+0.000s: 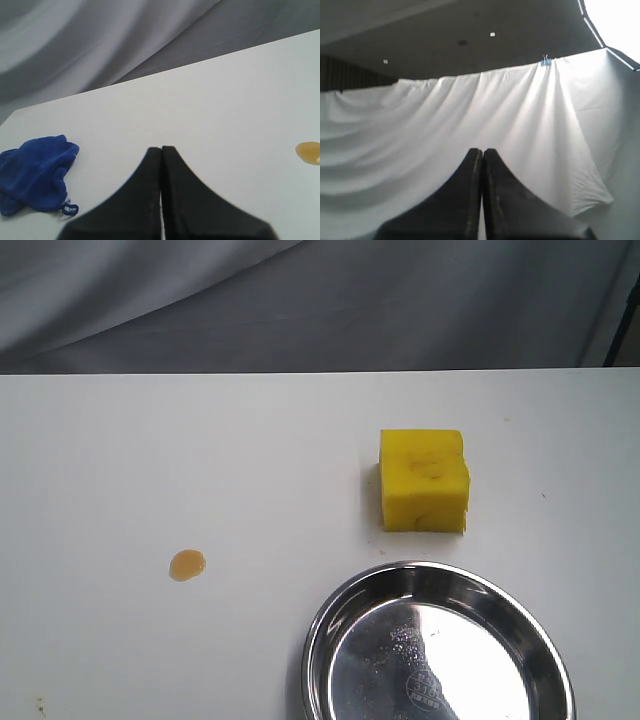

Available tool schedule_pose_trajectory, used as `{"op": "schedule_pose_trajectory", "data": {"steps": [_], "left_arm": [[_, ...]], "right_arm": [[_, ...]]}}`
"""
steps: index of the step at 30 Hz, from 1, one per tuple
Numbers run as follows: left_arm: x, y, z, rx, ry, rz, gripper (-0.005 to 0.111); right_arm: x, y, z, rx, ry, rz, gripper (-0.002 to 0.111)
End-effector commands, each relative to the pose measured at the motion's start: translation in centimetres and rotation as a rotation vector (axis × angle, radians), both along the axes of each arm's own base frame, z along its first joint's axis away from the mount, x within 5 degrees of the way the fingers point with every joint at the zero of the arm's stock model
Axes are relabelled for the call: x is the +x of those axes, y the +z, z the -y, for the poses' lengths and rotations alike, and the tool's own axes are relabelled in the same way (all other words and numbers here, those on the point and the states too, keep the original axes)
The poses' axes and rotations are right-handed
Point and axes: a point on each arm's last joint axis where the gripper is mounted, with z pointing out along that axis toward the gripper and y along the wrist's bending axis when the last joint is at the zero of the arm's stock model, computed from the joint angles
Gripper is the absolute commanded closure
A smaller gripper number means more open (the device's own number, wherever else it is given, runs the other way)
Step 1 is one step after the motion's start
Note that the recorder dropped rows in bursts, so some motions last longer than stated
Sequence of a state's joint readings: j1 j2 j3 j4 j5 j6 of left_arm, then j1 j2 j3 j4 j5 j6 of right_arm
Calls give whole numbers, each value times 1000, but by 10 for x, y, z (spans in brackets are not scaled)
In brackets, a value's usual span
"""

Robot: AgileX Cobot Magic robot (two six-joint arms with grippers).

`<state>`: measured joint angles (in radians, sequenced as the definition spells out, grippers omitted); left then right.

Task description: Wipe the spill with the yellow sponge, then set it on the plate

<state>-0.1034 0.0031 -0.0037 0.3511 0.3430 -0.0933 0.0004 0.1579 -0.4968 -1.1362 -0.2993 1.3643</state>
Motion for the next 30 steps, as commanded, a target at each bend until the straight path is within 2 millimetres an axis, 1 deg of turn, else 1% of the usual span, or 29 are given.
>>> {"op": "schedule_pose_trajectory", "data": {"steps": [1, 2, 4, 7, 9, 11, 14, 17, 20, 23, 27, 30], "left_arm": [[0, -1, 0, 0, -6, 3, 107], [0, -1, 0, 0, -6, 3, 107], [0, -1, 0, 0, -6, 3, 107], [0, -1, 0, 0, -6, 3, 107], [0, -1, 0, 0, -6, 3, 107], [0, -1, 0, 0, -6, 3, 107], [0, -1, 0, 0, -6, 3, 107], [0, -1, 0, 0, -6, 3, 107], [0, -1, 0, 0, -6, 3, 107], [0, -1, 0, 0, -6, 3, 107], [0, -1, 0, 0, -6, 3, 107], [0, -1, 0, 0, -6, 3, 107]], "right_arm": [[24, 24, -6, -166, -4, -144, 108], [32, 30, -7, -130, 29, -186, 108], [51, 34, -8, -117, 46, -244, 108], [83, 30, -8, -157, 36, -330, 108], [105, 19, -10, -237, 49, -391, 108], [123, 4, -14, -280, 86, -464, 108], [144, -12, -18, -290, 149, -560, 108], [161, -25, -18, -286, 165, -633, 108], [170, -34, -20, -281, 192, -682, 108], [173, -38, -25, -309, 261, -700, 108], [169, -38, -34, -398, 339, -659, 108], [165, -38, -43, -423, 382, -643, 108]]}}
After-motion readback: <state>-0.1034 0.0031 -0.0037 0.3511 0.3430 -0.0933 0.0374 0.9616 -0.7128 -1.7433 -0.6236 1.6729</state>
